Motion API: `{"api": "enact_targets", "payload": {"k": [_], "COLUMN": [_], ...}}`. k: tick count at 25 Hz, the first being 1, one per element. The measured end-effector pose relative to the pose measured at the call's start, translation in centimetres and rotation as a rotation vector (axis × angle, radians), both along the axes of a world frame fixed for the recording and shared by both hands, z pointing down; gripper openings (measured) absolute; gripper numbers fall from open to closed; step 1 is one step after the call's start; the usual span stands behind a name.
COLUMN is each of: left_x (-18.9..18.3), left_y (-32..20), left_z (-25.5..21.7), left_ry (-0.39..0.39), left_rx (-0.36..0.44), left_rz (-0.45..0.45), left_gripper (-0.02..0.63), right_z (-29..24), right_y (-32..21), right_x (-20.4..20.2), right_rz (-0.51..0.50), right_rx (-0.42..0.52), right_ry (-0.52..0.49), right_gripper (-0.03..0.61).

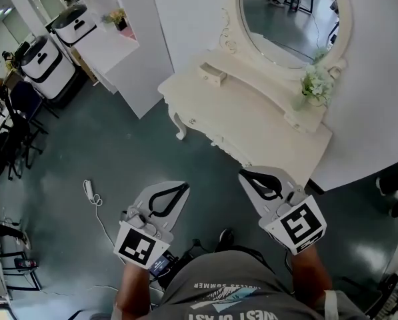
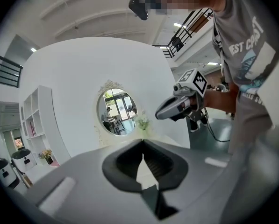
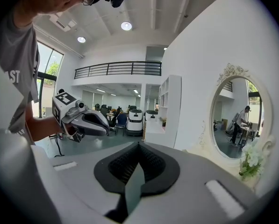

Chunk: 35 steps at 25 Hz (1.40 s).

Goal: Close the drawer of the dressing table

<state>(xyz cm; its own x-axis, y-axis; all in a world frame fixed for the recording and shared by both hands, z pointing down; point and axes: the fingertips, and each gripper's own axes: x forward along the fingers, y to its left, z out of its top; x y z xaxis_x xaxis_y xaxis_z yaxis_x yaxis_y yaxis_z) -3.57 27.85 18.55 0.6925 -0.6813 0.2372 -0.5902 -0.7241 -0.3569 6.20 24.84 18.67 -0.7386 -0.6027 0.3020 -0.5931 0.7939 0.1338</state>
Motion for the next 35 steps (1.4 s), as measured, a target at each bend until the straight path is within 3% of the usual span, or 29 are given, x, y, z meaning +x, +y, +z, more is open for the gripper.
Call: {"api": "enact_targets", "payload": {"k": [8,15,24,35], "left_x": [3.7,4.6,5.0,1.5], "left_y": [-2.4,-5.0,-13.2,-25.1], "left_z": [-0.6,-0.1,1.1,0.1], "left_ry": [-0.039,-0.037,0.016,0.052], "left_rx": [0.018,0.014,-0.007,0.001], "left_rz": [0.015,0.060,0.221,0.396], "left_gripper": [0.003,0.003,0.003,0.003], "right_z": [0.2,1.1,2.0,0.4], "right_y": [-2.5,-4.0,-9.5,-19.0], "right_x": [3.2,4.1,4.6,0.3], "right_rz": [0.009,0.046,0.212,0.381], "right_rx": [-0.003,-0.013,-0.039,-0.036], "right_ry": [-0.039,-0.021,0.018,0.054], "right_gripper": [0.002,0.002,0.002,0.002]}}
